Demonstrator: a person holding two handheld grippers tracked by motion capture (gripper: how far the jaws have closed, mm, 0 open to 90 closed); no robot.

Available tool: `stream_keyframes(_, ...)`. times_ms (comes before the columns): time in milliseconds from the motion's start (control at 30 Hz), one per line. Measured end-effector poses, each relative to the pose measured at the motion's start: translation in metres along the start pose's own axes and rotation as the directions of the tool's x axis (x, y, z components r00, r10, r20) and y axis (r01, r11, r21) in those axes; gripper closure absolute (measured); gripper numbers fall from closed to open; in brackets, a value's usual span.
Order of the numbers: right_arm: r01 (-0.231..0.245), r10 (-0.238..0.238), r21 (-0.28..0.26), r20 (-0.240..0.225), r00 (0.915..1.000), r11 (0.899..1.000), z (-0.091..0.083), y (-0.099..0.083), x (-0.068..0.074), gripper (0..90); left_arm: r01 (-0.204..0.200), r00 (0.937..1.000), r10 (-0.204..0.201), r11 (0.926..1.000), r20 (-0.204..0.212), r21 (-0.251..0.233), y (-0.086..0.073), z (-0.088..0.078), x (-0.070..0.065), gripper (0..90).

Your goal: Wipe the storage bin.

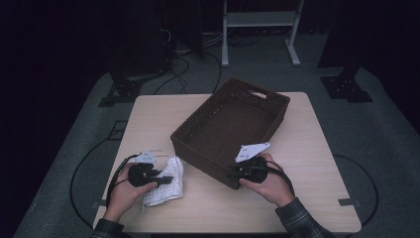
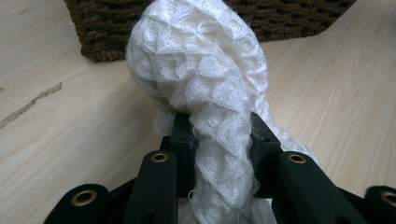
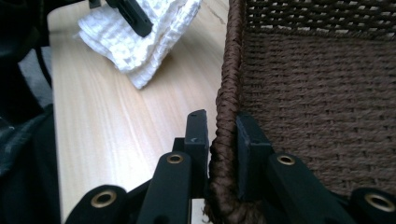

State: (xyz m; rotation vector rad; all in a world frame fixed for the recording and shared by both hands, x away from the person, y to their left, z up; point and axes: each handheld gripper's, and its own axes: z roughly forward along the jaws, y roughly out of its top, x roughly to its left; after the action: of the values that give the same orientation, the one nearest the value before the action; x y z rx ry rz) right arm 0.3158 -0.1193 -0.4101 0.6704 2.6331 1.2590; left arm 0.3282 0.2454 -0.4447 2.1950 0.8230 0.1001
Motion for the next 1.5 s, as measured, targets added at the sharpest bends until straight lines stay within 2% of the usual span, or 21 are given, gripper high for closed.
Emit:
stream_keyframes(67,0.008,-0.008,0.000,0.013,0.9999,1.000,0.000,0.000,0.002,76.5,0.003,1.0000,-0.003,0.9999,0.004,-0.011,0.001,-0.001,0.000,68.4)
stream_keyframes(633,0.010,-0.009,-0.018,0.014,0.9999,1.000,0.000,-0.002,0.001,77.0,-0.005,1.0000,0.005,0.9996,-0.003,-0.028,0.004,-0.004,0.001,68.5)
stream_keyframes(900,0.011,-0.011,-0.022,0.010,0.9999,1.000,0.001,-0.002,0.001,77.0,-0.015,0.9998,0.013,0.9959,-0.018,-0.089,0.018,-0.012,0.005,68.6)
stream_keyframes(1167,0.012,-0.012,-0.019,0.017,0.9998,1.000,0.001,-0.002,0.002,77.0,-0.026,0.9995,0.023,0.9912,-0.023,-0.130,0.032,-0.017,0.006,68.9)
stream_keyframes(1267,0.012,-0.012,-0.018,0.017,0.9998,1.000,0.001,-0.002,0.002,77.0,-0.025,0.9993,0.021,0.9906,-0.032,-0.135,0.038,-0.016,0.010,69.0)
stream_keyframes(1500,0.020,-0.019,-0.018,0.023,0.9996,1.000,0.002,-0.002,0.002,77.1,0.011,0.9988,-0.017,0.9938,-0.046,-0.111,0.039,-0.001,0.024,69.3)
